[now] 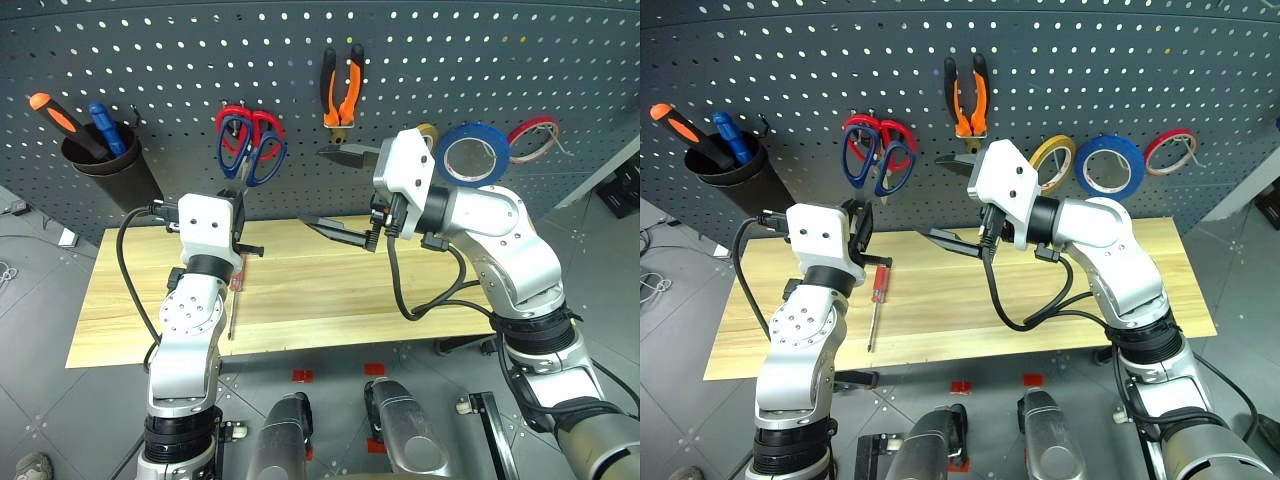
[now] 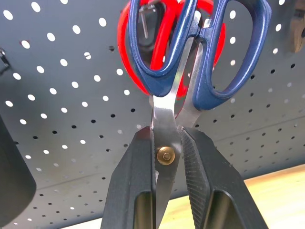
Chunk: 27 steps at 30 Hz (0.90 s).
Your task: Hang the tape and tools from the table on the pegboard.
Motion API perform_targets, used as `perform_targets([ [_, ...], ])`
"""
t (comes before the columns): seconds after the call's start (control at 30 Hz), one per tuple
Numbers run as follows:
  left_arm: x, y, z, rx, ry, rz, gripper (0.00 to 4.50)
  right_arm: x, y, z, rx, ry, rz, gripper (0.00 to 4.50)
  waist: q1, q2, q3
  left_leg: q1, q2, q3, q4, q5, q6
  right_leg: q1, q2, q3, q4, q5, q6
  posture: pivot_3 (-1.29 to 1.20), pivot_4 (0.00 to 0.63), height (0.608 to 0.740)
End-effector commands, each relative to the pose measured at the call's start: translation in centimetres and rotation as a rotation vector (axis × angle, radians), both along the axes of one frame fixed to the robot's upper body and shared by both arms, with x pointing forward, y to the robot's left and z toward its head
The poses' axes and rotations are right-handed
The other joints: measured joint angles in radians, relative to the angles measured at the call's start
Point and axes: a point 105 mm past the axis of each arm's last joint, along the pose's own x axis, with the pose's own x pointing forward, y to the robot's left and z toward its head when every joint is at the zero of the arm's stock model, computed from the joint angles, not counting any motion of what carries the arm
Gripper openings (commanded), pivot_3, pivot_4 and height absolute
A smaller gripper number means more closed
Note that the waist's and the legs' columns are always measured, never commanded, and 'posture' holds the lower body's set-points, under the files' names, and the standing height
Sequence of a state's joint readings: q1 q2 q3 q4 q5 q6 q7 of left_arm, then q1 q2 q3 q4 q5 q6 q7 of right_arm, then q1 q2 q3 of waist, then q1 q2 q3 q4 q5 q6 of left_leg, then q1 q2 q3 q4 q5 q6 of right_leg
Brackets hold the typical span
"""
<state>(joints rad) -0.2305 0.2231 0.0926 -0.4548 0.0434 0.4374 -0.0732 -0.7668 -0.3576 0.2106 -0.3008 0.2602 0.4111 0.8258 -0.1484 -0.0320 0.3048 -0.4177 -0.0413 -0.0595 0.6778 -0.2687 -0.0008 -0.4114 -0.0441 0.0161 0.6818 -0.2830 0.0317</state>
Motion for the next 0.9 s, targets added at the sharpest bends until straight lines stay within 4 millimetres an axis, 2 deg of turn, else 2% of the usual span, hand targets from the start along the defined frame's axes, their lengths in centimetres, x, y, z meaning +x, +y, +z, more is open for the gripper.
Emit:
perform_targets([
  [0.03, -0.2, 0.4, 0.7, -0.014, -0.027, 0.019, 1.72, -1.0, 0.1, 0.8, 0.019, -0.036, 0.021, 4.50, 0.000, 0.000, 0.000, 0.000, 0.000, 0.000, 0.000, 0.000, 0.000, 0.000, 0.000, 0.000, 0.000, 0.000, 0.000, -0.32, 0.291, 0.740],
  [0.13, -0.4, 0.6, -0.6, -0.015, 0.030, 0.031, 2.63, -1.0, -0.1, 0.0, 0.003, -0.007, 0.003, 4.50, -0.001, 0.000, 0.000, 0.000, 0.000, 0.000, 0.000, 0.000, 0.000, 0.000, 0.000, 0.000, 0.000, 0.000, 0.000, -0.32, 0.291, 0.740],
  [0.23, -1.1, 0.6, -3.1, -0.030, 0.132, 0.010, 3.52, -0.4, -0.2, -1.7, -0.020, 0.068, -0.056, 4.50, -0.004, 0.000, 0.000, 0.000, 0.000, 0.000, 0.000, 0.000, 0.000, 0.000, 0.000, 0.000, 0.000, 0.000, 0.000, -0.32, 0.295, 0.740],
  [0.33, -2.0, 1.6, -6.0, -0.043, 0.246, 0.038, 3.52, -0.2, 0.0, -3.8, -0.035, 0.169, -0.125, 4.50, -0.008, 0.000, 0.000, 0.000, 0.000, 0.000, 0.000, 0.000, 0.000, 0.000, 0.000, 0.000, 0.000, 0.000, 0.000, -0.31, 0.307, 0.740],
  [0.4, -2.4, 3.4, -8.1, -0.083, 0.341, 0.083, 3.52, -0.6, 0.6, -5.6, -0.086, 0.256, -0.156, 4.50, -0.009, 0.000, 0.000, 0.000, 0.001, 0.000, -0.001, 0.000, 0.000, -0.001, 0.000, 0.001, 0.000, 0.000, 0.000, -0.31, 0.319, 0.740],
  [0.47, -2.6, 5.0, -9.4, -0.090, 0.409, 0.135, 3.52, -1.1, 1.2, -6.4, -0.130, 0.293, -0.171, 4.50, -0.010, 0.001, 0.001, 0.000, 0.001, 0.000, -0.001, 0.000, 0.000, -0.001, 0.000, 0.001, 0.001, 0.000, 0.000, -0.31, 0.329, 0.740],
  [0.53, -2.2, 6.5, -10.6, -0.151, 0.475, 0.158, 3.52, -1.5, 2.1, -6.4, -0.130, 0.330, -0.167, 4.50, -0.013, 0.001, 0.001, 0.000, 0.001, 0.000, -0.001, 0.000, 0.000, -0.001, 0.000, 0.000, 0.001, 0.000, 0.000, -0.31, 0.345, 0.740],
  [0.63, -0.9, 7.6, -11.8, -0.192, 0.549, 0.144, 3.52, -1.5, 3.2, -6.1, -0.131, 0.347, -0.177, 4.50, -0.011, 0.001, 0.005, 0.000, 0.000, 0.000, -0.001, 0.000, 0.000, -0.001, 0.000, 0.000, 0.001, 0.000, 0.000, -0.30, 0.368, 0.740],
  [0.77, 1.3, 8.2, -12.4, -0.223, 0.593, 0.122, 3.52, -1.2, 3.8, -5.4, -0.129, 0.352, -0.190, 4.50, -0.001, 0.002, 0.010, 0.000, 0.000, 0.000, 0.000, 0.000, 0.000, -0.001, 0.000, 0.000, 0.000, 0.000, 0.000, -0.30, 0.387, 0.740],
  [0.9, 3.4, 7.8, -13.3, -0.247, 0.644, 0.075, 3.52, -1.1, 3.9, -4.7, -0.142, 0.324, -0.179, 4.50, 0.001, 0.001, 0.022, 0.000, 0.000, 0.000, 0.000, 0.000, 0.001, -0.001, 0.000, 0.000, 0.000, 0.000, 0.000, -0.32, 0.399, 0.740],
])
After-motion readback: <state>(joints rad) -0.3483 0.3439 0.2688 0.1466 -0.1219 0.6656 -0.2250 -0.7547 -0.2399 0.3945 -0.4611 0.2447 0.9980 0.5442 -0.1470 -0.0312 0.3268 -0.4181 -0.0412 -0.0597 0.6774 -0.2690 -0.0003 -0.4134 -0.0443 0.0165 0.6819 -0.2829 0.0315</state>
